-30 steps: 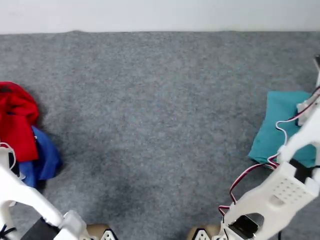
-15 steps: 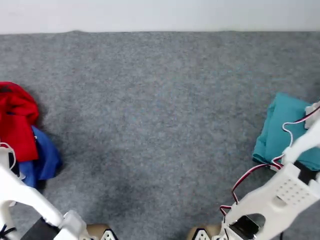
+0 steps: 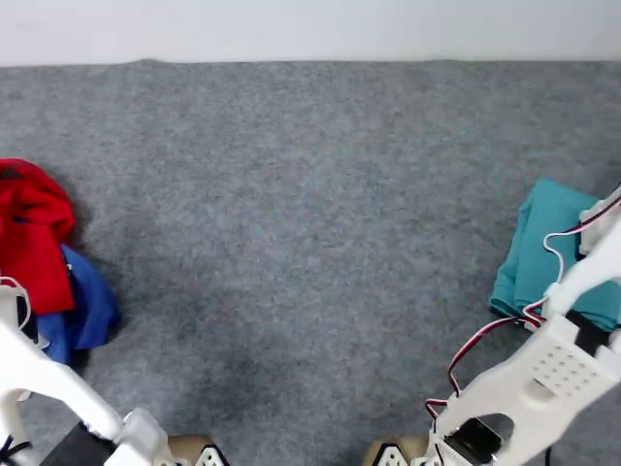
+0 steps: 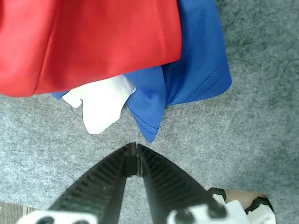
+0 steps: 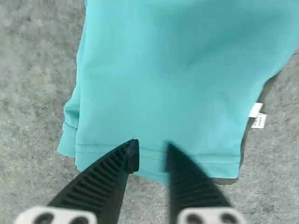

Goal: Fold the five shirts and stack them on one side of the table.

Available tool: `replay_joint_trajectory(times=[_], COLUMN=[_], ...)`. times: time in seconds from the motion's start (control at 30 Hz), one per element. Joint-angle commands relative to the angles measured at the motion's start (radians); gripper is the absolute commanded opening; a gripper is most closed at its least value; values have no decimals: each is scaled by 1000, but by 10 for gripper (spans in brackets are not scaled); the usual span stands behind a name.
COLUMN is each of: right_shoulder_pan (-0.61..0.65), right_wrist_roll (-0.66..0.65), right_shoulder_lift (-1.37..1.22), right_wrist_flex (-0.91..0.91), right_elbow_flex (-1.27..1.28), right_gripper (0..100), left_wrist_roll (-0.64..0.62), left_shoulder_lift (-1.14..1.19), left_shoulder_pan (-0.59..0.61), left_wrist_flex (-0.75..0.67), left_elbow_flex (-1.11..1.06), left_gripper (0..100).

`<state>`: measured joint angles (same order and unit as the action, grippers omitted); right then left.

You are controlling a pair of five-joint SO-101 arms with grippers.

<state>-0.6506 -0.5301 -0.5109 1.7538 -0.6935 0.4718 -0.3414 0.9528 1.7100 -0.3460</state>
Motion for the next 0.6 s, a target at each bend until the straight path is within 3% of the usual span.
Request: replay_joint_trajectory(times=[0.0, 0.27, 0.57], right_shoulder_pan=[-38, 28, 231], right_wrist_roll=[12, 66, 189], right_shoulder_lift=[1, -81, -170], right_wrist_flex=[38, 41, 33], right_elbow_flex=[-46, 52, 112], right_gripper=[9, 9, 9], left_wrist_roll=[-5, -5, -5], left_shoulder_lift=[-32, -32, -32], left_shoulder_pan=[-9, -9, -9], left_wrist_flex=[-8, -8, -8], left_elbow_flex=[4, 4, 4], left_gripper=[6, 6, 6])
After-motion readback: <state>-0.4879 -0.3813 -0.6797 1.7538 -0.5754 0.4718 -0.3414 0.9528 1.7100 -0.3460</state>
